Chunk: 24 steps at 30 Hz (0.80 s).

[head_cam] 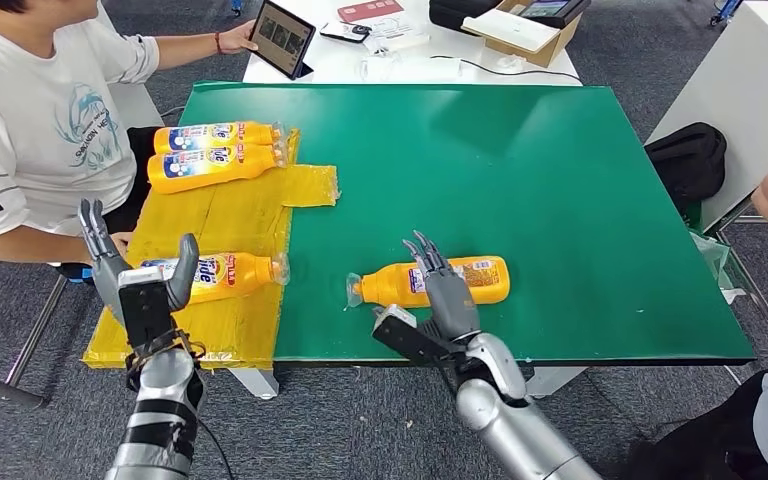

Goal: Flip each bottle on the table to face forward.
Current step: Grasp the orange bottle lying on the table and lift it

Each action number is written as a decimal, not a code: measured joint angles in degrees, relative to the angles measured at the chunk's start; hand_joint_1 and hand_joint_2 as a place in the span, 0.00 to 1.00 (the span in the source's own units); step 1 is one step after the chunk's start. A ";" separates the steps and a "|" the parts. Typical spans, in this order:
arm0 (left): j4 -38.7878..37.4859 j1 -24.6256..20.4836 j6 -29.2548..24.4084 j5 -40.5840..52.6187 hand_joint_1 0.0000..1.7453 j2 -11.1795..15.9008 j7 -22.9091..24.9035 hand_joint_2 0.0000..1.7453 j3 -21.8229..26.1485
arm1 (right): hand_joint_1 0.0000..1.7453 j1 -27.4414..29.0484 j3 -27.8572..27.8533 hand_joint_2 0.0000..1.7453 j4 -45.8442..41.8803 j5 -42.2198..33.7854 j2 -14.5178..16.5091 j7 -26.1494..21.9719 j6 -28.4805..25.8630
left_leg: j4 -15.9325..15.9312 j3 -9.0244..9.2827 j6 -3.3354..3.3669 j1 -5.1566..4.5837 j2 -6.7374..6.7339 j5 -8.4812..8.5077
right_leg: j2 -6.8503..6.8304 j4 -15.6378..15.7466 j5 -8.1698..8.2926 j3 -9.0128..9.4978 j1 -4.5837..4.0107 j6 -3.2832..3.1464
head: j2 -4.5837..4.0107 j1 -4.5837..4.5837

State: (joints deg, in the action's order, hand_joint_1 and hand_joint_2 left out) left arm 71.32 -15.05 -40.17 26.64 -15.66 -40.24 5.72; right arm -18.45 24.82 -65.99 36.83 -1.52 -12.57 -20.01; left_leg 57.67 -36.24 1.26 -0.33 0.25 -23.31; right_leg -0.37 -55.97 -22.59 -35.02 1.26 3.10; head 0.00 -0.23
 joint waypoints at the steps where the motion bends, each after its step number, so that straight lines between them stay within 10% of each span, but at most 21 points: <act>1: 1.19 1.03 0.01 -0.36 0.00 -0.28 0.00 1.00 -0.57 | 0.00 -0.81 -0.33 1.00 0.18 1.04 -1.04 1.19 1.15 | 0.00 0.00 0.00 0.00 0.00 0.00 | 0.00 0.00 0.00 0.00 0.00 0.00 | 0.00 -0.01; 13: 3.70 5.75 0.04 -3.44 0.00 -1.22 0.02 1.00 -7.80 | 0.00 -10.20 -1.25 1.00 7.46 4.34 -8.85 10.22 20.29 | 0.00 -0.01 0.00 0.01 0.02 0.00 | -0.02 -0.02 0.00 0.00 -0.01 0.01 | 0.00 -0.01; 24: 1.90 5.57 0.04 -4.22 0.00 -1.60 0.02 1.00 -11.96 | 0.00 -14.06 0.73 1.00 17.19 4.07 -9.08 9.09 23.37 | 0.00 -0.02 0.00 0.01 0.00 0.00 | -0.01 -0.02 0.00 -0.01 -0.01 0.01 | -0.01 -0.01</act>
State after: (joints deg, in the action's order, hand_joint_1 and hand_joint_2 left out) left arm 73.23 -9.48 -40.13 22.43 -17.26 -40.22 -6.25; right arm -32.51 25.56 -48.80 40.90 -10.60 -3.48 3.37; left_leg 57.67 -36.26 1.27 -0.32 0.25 -23.30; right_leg -0.38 -55.99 -22.59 -35.02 1.25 3.11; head -0.01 -0.24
